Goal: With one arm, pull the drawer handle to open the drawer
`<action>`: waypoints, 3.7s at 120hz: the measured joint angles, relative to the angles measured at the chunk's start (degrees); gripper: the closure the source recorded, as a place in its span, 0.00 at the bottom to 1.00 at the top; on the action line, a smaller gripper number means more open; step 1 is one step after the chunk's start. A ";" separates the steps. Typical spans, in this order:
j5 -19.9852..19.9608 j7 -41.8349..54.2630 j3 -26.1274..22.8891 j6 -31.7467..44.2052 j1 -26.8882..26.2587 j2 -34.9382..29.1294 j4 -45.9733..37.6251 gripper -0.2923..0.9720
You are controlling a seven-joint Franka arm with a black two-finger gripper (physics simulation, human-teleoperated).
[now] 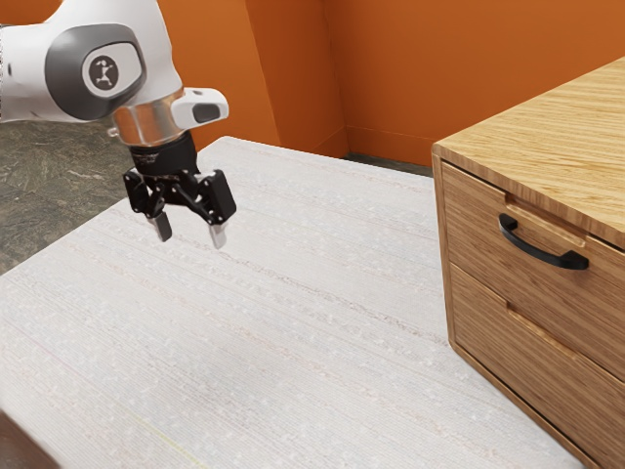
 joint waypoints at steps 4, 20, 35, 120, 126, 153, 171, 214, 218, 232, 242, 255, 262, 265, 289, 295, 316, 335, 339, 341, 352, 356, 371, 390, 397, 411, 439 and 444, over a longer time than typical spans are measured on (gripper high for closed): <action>0.00 0.11 0.00 -0.01 -0.29 0.00 -0.02 0.23; -0.01 0.47 -0.01 -0.04 -2.31 0.01 -0.03 0.23; -0.06 0.61 -0.14 -1.75 -4.40 -1.23 7.48 0.23; -8.16 -38.43 -18.03 -11.71 -1.92 -52.77 -27.34 0.23; -9.49 -41.48 -18.82 -11.75 -1.98 -52.58 -27.75 0.23; -13.71 -51.09 -21.63 -9.57 -2.28 -47.95 -28.99 0.23; -14.65 -56.02 -21.41 -8.27 -2.10 -47.93 -30.08 0.23; -14.43 -68.03 -20.41 -0.91 -4.82 -42.88 -30.39 0.23; -14.31 -69.43 -21.09 -0.15 -5.64 -41.14 -29.43 0.23; -14.18 -74.72 -24.36 2.56 -6.00 -38.01 -27.74 0.23; -14.08 -77.96 -24.90 4.62 -6.24 -36.41 -27.40 0.23; -12.98 -81.87 -25.43 6.89 -6.06 -34.28 -26.62 0.23; -11.79 -83.62 -26.29 7.93 -6.02 -30.88 -24.45 0.23; -11.41 -84.27 -26.39 8.30 -5.96 -30.07 -24.02 0.23; -9.84 -86.51 -23.90 9.47 -4.82 -28.94 -23.60 0.23; -9.34 -86.66 -23.71 9.66 -4.50 -27.93 -23.09 0.23; -8.31 -87.13 -24.03 10.04 -4.37 -23.54 -19.12 0.23; -7.72 -87.60 -25.59 10.24 -4.43 -16.62 -13.41 0.23; -7.51 -87.70 -25.67 10.31 -4.42 -15.37 -12.39 0.23; -7.42 -87.75 -25.70 10.35 -4.41 -14.81 -11.90 0.23; -7.09 -88.01 -25.88 10.65 -4.46 -12.00 -9.32 0.23; -7.02 -88.12 -25.91 11.01 -4.46 -11.53 -8.85 0.23; -6.42 -88.78 -26.05 15.36 -5.27 -11.23 -10.49 0.23; -6.05 -89.62 -26.12 24.17 -5.45 -10.84 -12.82 0.23; -5.90 -89.98 -26.39 26.57 -5.48 -9.42 -12.03 0.23; -3.46 -90.86 -26.76 29.71 -6.28 -4.18 -7.99 0.23; -1.97 -92.79 -26.82 33.45 -6.87 -1.84 -6.73 0.23; -1.78 -93.15 -26.82 34.11 -6.96 -1.55 -6.72 0.23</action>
